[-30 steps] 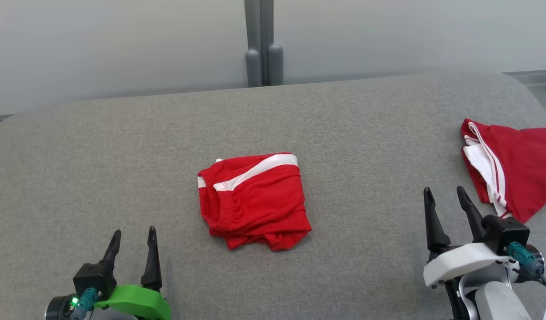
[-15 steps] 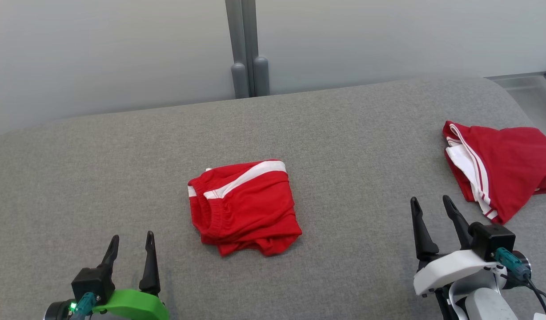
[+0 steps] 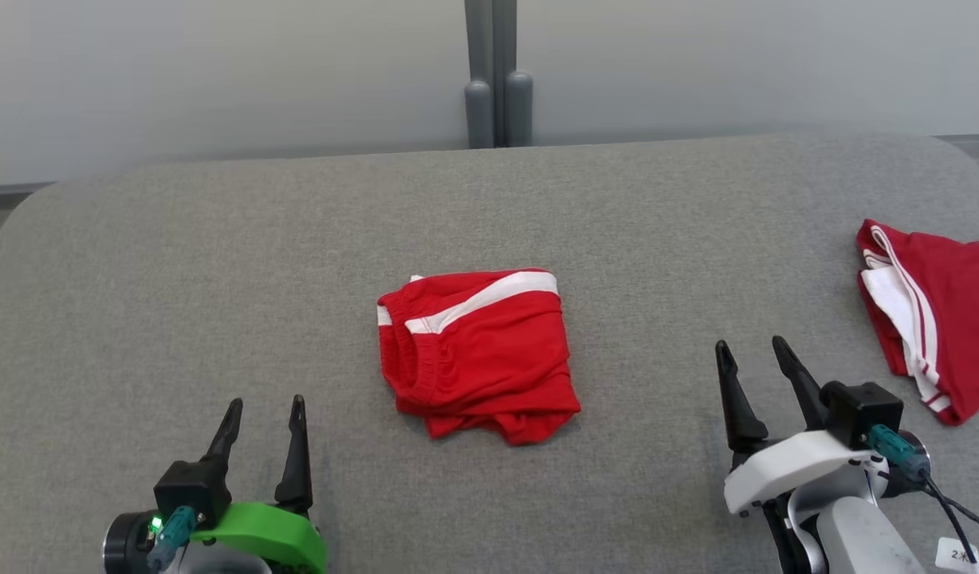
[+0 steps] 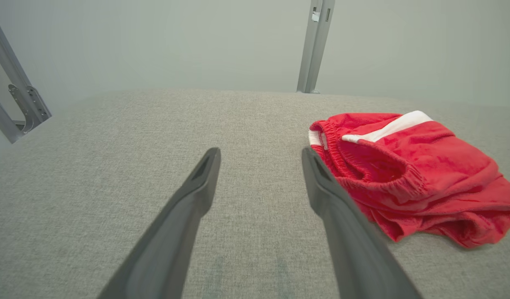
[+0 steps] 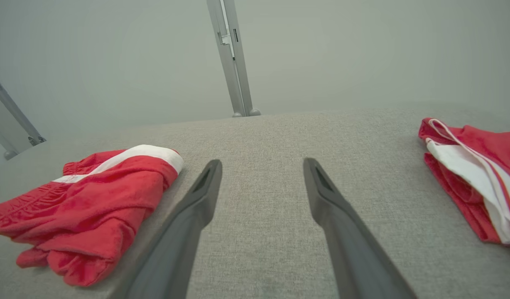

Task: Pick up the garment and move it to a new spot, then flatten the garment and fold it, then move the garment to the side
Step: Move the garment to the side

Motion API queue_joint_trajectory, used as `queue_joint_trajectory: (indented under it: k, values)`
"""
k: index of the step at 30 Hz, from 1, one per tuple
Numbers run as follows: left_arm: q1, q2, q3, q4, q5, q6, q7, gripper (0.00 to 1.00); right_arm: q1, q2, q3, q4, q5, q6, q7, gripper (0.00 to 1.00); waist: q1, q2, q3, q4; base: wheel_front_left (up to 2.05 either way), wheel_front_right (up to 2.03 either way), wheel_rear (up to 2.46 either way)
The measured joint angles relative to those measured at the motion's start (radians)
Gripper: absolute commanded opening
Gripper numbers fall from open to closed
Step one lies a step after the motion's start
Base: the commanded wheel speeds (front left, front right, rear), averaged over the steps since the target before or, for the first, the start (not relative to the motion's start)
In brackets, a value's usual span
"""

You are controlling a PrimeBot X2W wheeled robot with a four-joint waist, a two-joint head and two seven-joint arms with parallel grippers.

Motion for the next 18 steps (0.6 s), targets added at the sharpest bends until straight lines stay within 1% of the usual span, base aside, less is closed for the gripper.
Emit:
queue_joint_trajectory:
  k: [1,4,9,12,18]
  values:
    - [-0.014,0.000,-0.016,-0.007,0.000,-0.002,0.000,1.00,-0.025,0.001,0.007,0.010,0.001,0.000,0.000,1.00,0.0000,0.0000,0.014,0.022,0.00,0.00,0.00]
    - [-0.027,0.000,-0.038,-0.008,-0.003,-0.006,0.000,1.00,-0.061,0.000,0.018,0.039,0.024,0.000,0.000,1.00,0.0000,0.0000,0.035,0.060,0.00,0.00,0.00]
    - [-0.044,0.000,-0.069,-0.005,-0.021,-0.008,0.000,1.00,-0.130,0.002,0.059,0.115,0.111,0.000,0.000,1.00,0.0000,0.0000,0.072,0.136,0.00,0.00,0.00]
    - [-0.046,0.001,-0.077,-0.005,-0.036,-0.007,0.000,1.00,-0.162,0.002,0.101,0.150,0.140,0.000,0.000,1.00,0.0000,0.0000,0.093,0.184,0.00,0.00,0.00]
    - [-0.050,0.001,-0.086,-0.010,-0.042,0.000,0.000,1.00,-0.202,0.003,0.140,0.259,0.207,0.000,0.000,1.00,0.0000,0.0000,0.136,0.272,0.00,0.00,0.00]
